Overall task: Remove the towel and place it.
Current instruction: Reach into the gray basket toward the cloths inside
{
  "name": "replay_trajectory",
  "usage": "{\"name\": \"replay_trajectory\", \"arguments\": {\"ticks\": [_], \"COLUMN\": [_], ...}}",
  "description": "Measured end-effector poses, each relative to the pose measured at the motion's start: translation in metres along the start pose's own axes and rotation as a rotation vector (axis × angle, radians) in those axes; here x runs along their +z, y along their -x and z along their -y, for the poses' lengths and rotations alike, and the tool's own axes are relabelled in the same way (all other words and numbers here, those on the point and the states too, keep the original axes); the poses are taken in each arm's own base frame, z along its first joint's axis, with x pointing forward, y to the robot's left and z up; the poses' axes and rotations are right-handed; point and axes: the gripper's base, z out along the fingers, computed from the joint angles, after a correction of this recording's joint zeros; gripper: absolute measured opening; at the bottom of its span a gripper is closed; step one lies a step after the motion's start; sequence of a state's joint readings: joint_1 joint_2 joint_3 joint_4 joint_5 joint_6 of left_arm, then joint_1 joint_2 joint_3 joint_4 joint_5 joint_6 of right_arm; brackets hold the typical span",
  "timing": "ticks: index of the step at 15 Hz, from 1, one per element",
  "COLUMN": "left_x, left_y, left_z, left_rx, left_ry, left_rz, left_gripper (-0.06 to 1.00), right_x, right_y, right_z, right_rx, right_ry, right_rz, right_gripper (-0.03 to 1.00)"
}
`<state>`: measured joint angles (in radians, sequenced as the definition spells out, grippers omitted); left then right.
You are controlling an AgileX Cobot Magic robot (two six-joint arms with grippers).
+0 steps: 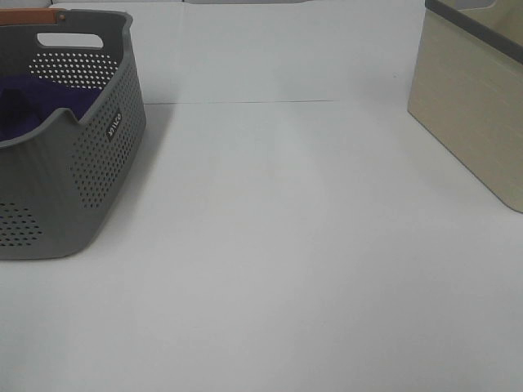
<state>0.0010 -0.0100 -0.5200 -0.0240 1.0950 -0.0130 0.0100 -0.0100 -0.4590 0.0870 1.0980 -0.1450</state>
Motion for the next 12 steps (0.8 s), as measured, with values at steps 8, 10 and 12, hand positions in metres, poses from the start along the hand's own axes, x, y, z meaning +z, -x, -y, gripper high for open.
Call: {"name": "replay_trajectory", "arguments": {"ticks": [8, 10, 12], "left_x": [0.0, 0.0, 0.0], "left_y": [0.0, 0.0, 0.0], "left_z": [0.0, 0.0, 0.0001], "left_rx": [0.0, 0.0, 0.0], "left_ry": [0.0, 0.0, -0.001], "left_rz": [0.0, 0.0, 0.0], "left_gripper": [0.76, 0.76, 0.76], "right_x": [0.0, 0.0, 0.0], "right_y": [0.0, 0.0, 0.0], "right_z": [0.0, 0.0, 0.0], "right_rx": [0.0, 0.0, 0.0], "right_ry": [0.0, 0.0, 0.0], "right_rz": [0.0, 0.0, 0.0], "right_gripper": [0.7, 0.7, 0.7]}}
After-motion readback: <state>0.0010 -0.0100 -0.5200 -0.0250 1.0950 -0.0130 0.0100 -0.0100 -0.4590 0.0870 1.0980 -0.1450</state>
